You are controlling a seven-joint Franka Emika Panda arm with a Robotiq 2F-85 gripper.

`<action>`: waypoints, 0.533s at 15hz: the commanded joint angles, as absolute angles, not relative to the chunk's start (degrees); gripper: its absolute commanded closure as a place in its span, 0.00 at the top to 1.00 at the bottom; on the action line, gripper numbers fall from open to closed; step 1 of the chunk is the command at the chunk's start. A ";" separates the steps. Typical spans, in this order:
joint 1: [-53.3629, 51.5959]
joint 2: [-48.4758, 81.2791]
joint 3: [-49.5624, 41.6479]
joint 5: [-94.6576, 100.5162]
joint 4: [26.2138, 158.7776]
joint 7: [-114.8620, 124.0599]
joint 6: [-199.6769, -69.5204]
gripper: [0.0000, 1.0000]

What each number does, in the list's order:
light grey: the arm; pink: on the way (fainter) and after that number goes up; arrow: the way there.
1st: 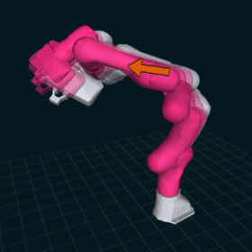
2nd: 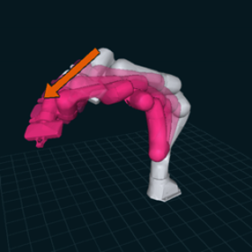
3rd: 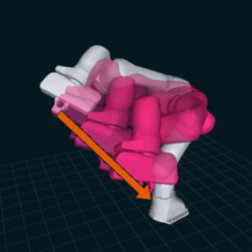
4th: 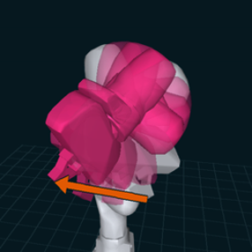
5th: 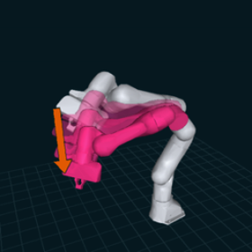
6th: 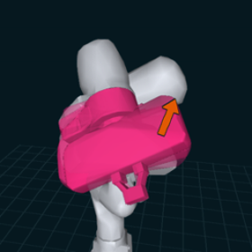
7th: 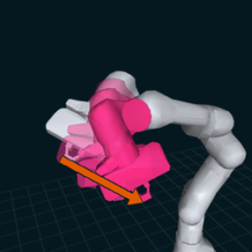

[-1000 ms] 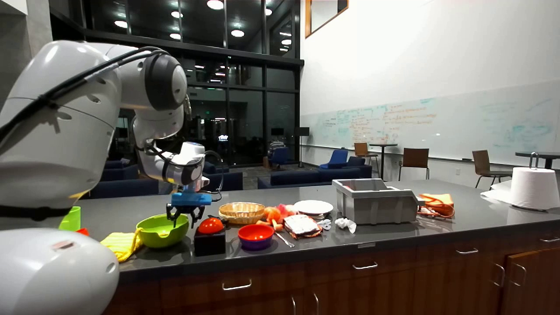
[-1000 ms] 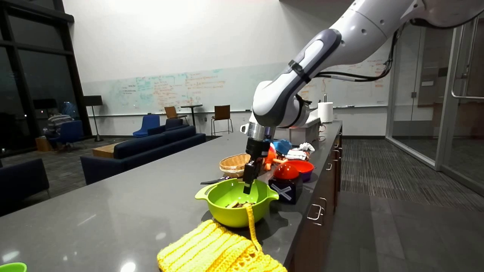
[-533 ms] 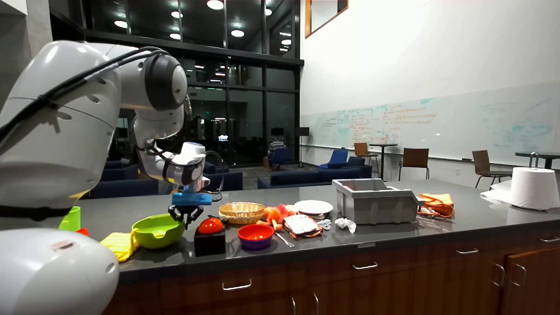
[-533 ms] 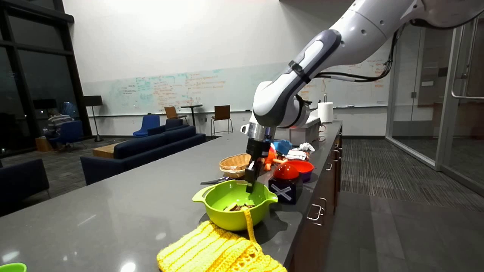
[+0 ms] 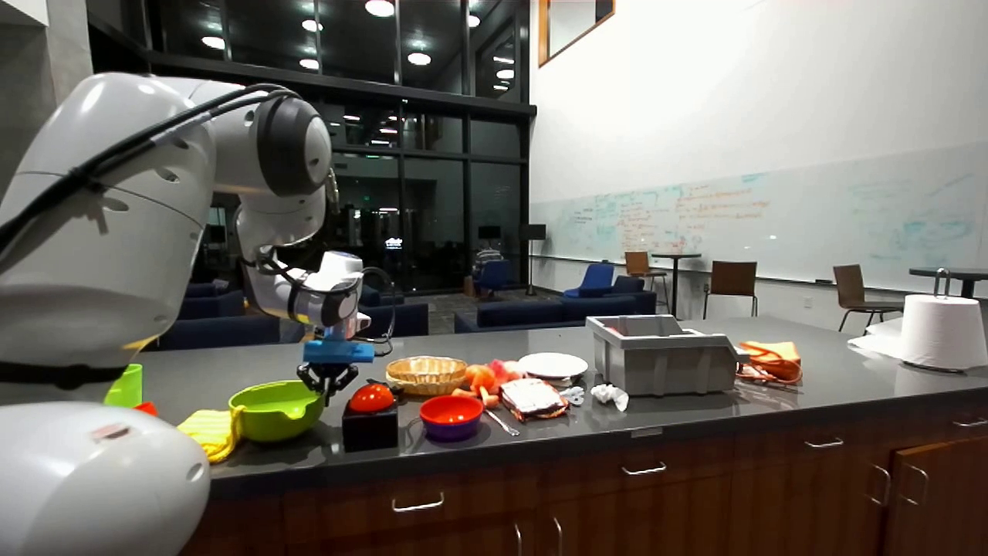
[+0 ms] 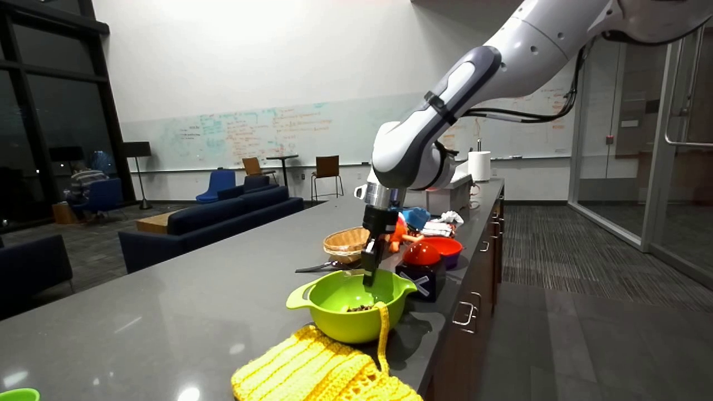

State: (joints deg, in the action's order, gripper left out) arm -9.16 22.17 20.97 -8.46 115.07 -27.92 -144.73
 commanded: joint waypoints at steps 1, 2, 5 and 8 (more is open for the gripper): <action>-9.57 22.74 20.76 -7.78 112.94 -26.87 -143.33 0.02; -9.68 23.12 20.75 -7.73 112.46 -26.83 -143.63 0.02; -10.06 24.14 20.98 -7.85 110.20 -26.62 -143.77 0.02; -10.64 25.09 21.04 -7.70 107.30 -26.38 -143.71 0.02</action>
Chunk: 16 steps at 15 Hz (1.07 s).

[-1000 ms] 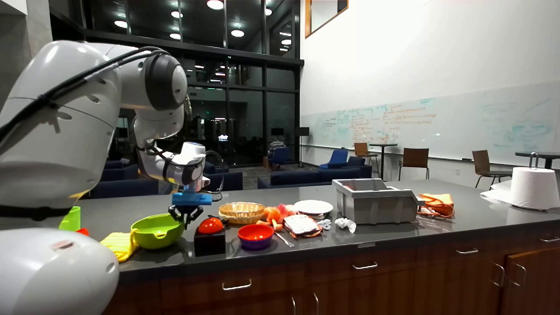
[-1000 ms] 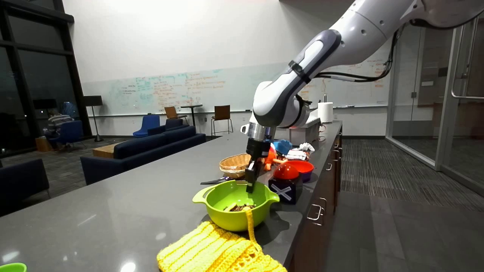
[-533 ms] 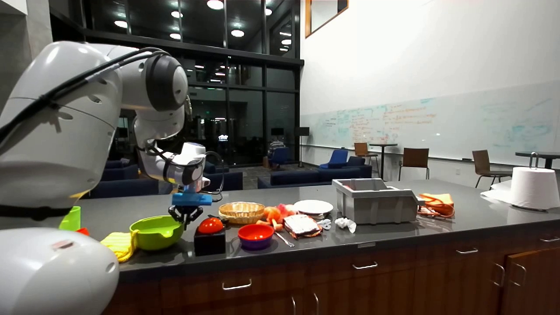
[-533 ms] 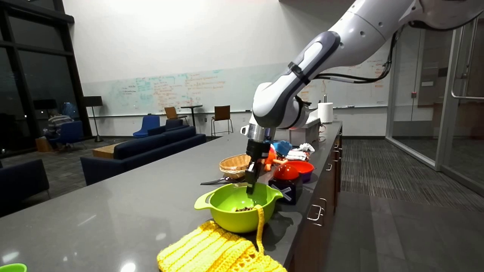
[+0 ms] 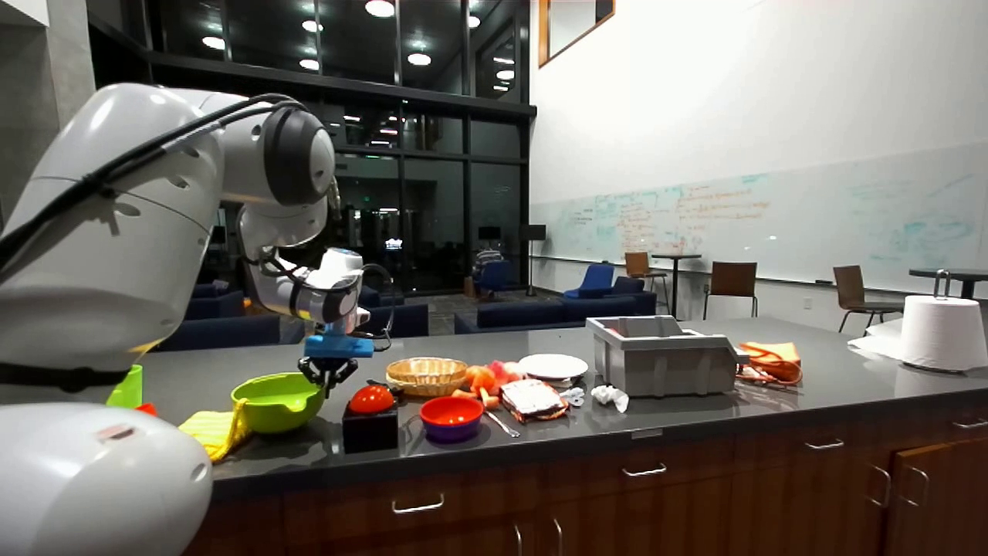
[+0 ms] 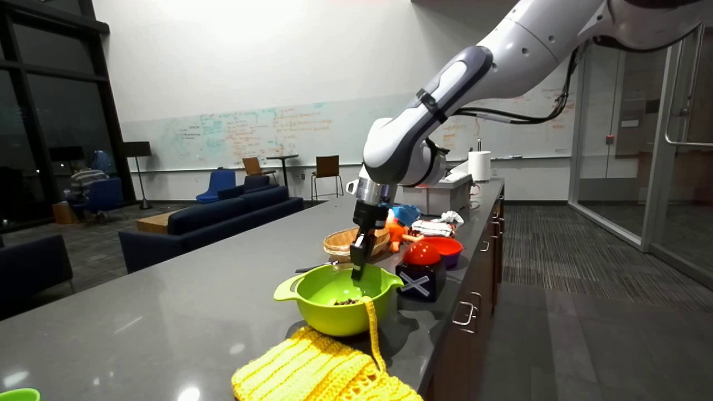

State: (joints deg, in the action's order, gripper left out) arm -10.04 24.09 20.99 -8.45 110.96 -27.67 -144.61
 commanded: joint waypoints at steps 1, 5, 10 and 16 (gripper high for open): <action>-10.90 25.47 21.06 -7.58 106.30 -26.39 -143.92 0.02; -12.53 27.23 20.43 -5.40 101.99 -25.85 -143.12 0.02; -15.09 32.13 18.97 -0.68 94.69 -23.64 -141.53 0.02; -17.50 37.67 17.64 2.18 84.71 -21.59 -139.58 0.02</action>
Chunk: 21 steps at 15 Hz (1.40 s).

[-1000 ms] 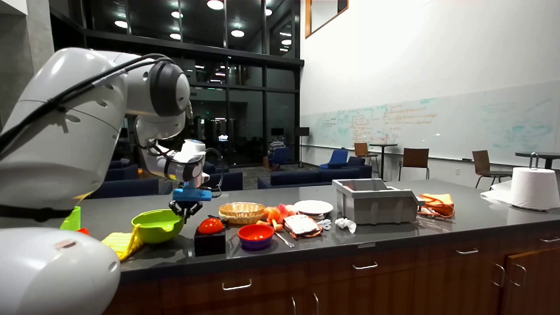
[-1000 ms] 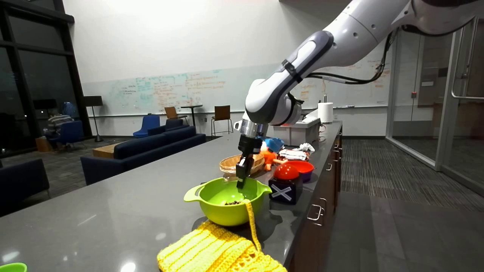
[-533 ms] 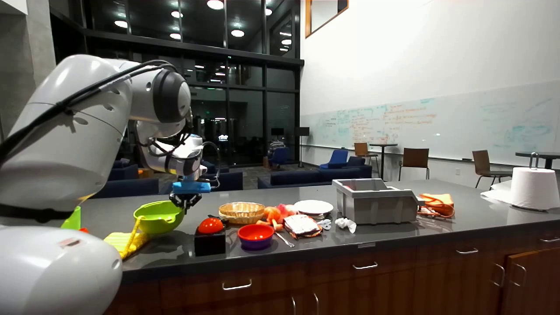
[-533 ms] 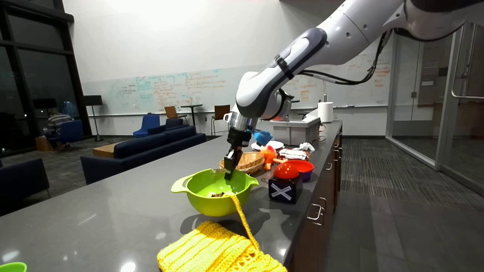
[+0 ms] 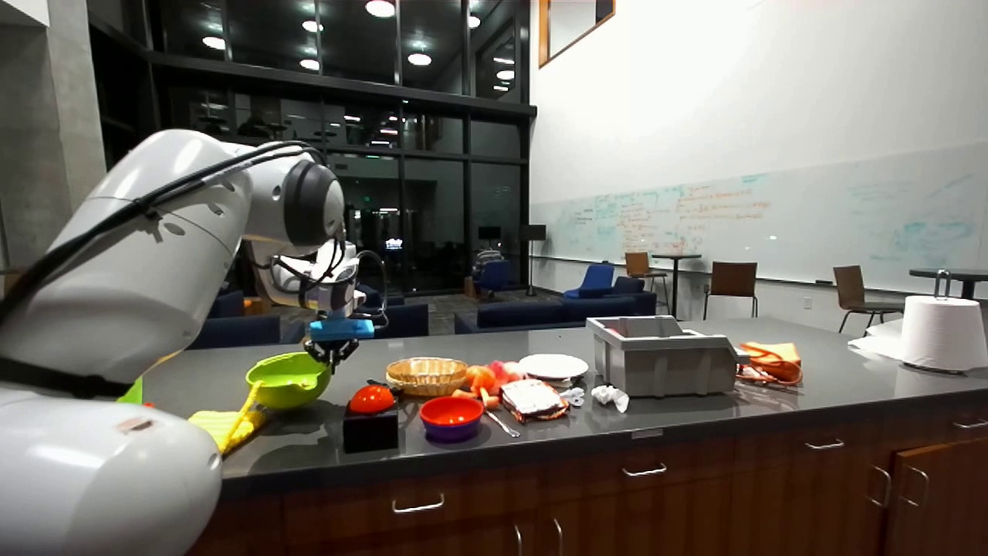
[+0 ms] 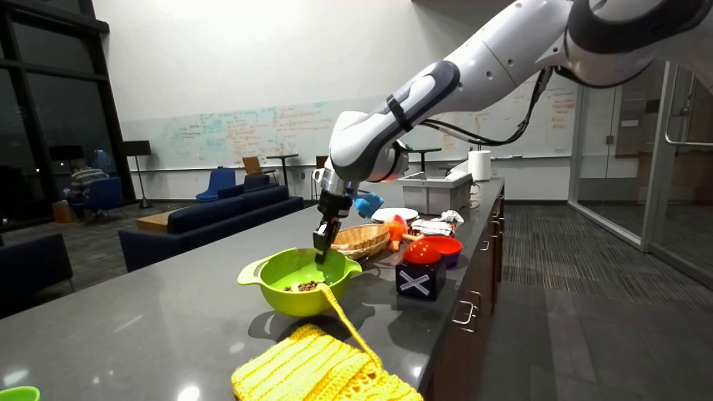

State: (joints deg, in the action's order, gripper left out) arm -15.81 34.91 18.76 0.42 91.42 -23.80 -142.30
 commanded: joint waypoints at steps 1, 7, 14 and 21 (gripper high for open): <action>-18.01 38.64 17.20 2.69 82.96 -20.97 -139.36 0.02; -20.37 43.10 15.16 4.62 73.73 -18.47 -136.26 0.02; -22.15 48.23 12.33 6.40 64.44 -16.00 -132.44 0.02; -23.09 53.60 10.40 6.62 56.94 -14.82 -128.43 0.02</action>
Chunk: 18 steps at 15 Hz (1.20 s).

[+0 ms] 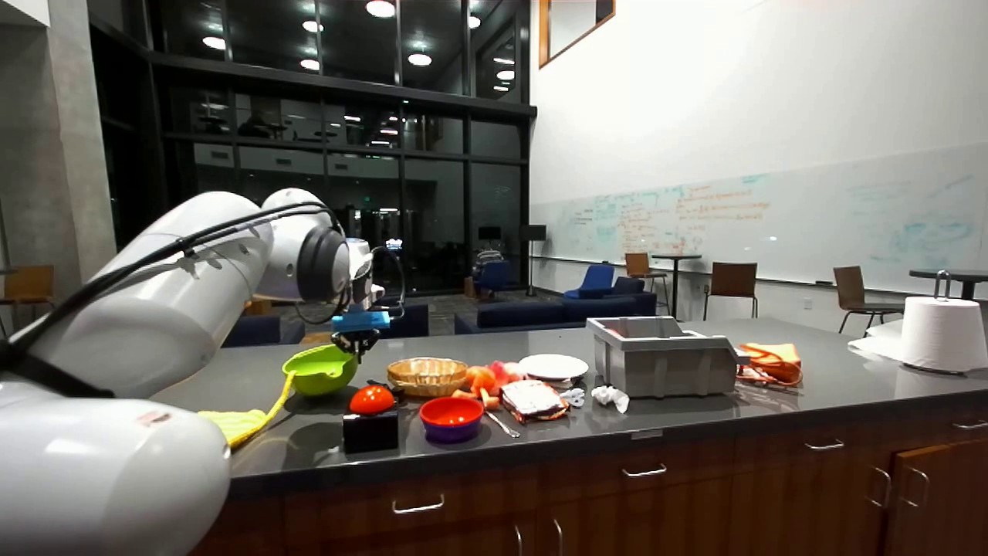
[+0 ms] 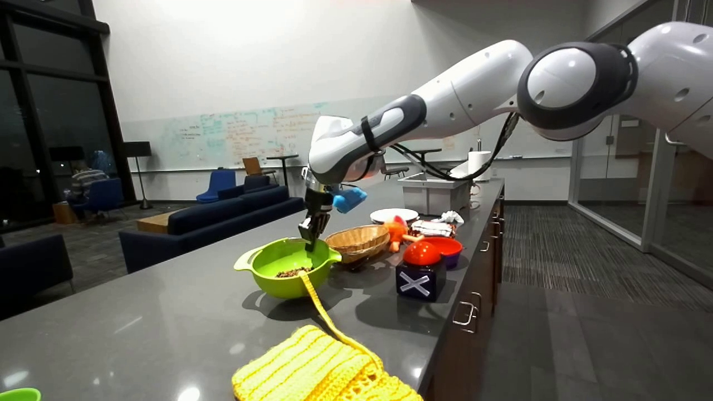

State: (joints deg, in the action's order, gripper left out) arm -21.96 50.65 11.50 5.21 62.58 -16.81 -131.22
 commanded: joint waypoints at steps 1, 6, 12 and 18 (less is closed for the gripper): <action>-23.14 54.32 10.24 6.54 56.03 -14.60 -127.84 0.02; -23.45 57.17 9.34 6.51 52.25 -13.89 -125.49 0.02; -23.83 57.47 8.35 6.07 50.89 -12.86 -125.23 0.50; -23.66 56.82 8.34 5.76 50.22 -12.19 -125.71 0.89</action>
State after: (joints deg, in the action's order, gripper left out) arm -22.94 56.32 9.13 5.22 52.57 -13.64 -126.58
